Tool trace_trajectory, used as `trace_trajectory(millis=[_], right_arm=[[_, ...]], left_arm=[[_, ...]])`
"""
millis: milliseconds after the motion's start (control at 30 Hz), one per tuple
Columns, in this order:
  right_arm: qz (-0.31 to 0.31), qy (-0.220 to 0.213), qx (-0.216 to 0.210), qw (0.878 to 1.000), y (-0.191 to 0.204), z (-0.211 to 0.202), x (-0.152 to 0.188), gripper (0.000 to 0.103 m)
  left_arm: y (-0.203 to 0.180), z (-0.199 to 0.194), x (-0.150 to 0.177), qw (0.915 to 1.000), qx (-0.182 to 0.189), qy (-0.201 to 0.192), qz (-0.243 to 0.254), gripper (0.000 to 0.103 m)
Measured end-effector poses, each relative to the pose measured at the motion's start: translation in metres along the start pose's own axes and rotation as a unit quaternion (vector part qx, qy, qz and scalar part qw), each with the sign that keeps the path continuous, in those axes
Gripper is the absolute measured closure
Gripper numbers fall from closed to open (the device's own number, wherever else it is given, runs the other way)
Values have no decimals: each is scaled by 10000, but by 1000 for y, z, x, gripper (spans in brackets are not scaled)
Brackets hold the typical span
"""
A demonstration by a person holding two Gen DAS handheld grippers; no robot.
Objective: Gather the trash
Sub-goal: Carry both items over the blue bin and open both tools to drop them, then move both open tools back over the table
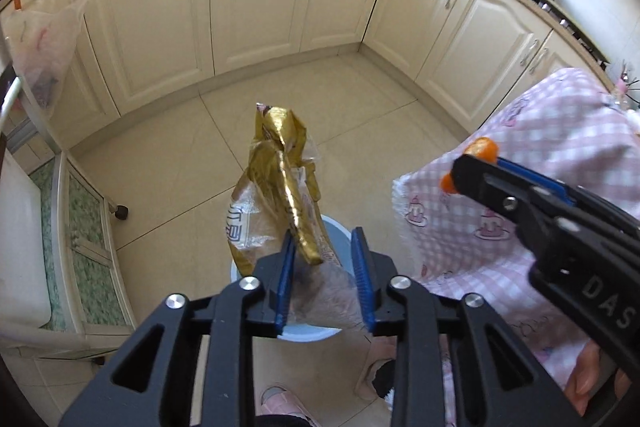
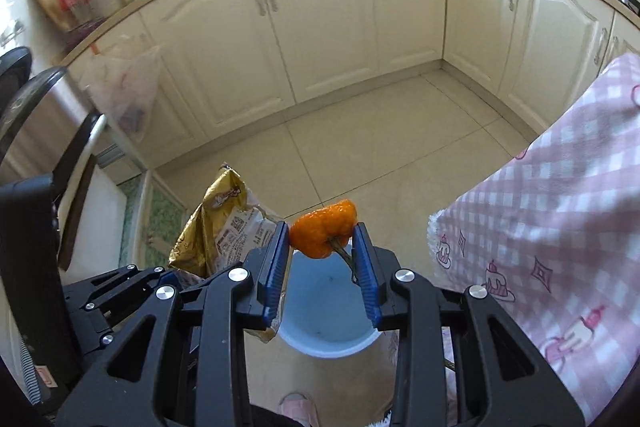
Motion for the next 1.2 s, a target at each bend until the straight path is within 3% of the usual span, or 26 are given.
trace_trajectory(millis=[67,200,467,833,900,1033,1200], right_arm=[[25,49,14,10000,-3,8,1,72],[70,141,0,9999,-5,22,9,72],[46,303,-124,9995,2,37,17,72],[42,115,-323,9994,19,38,-4,68],[38,37,-251,9997,18,33,-8,58],[-1,-61,-166,9998,16,18,-14,57],[24,-296,238,9993,-1,-20,-16,57]], left_arm=[[5,13,-4,10000,-61,55,-51,43],[21,29,-6,9995,-139,127,-252,37],[55,23,-1,9976,-482,75,-485,35],[64,0,-13,9967,-475,-163,-644,35],[63,-4,-15,9966,-455,-198,-662,34],[55,-16,-18,9969,-408,-274,-615,34],[31,-43,-21,9976,-160,-443,-502,34]])
Point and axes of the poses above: each gripper's, at about its wrist camera, not at the fingertips, and z roughly the way its jaws point, y to its left, x to its underside, the point moved 9 cm from there along z, roughly the way its jaws point, and after that the axes turned 11 degrees about -z, right-handed, at the moved point
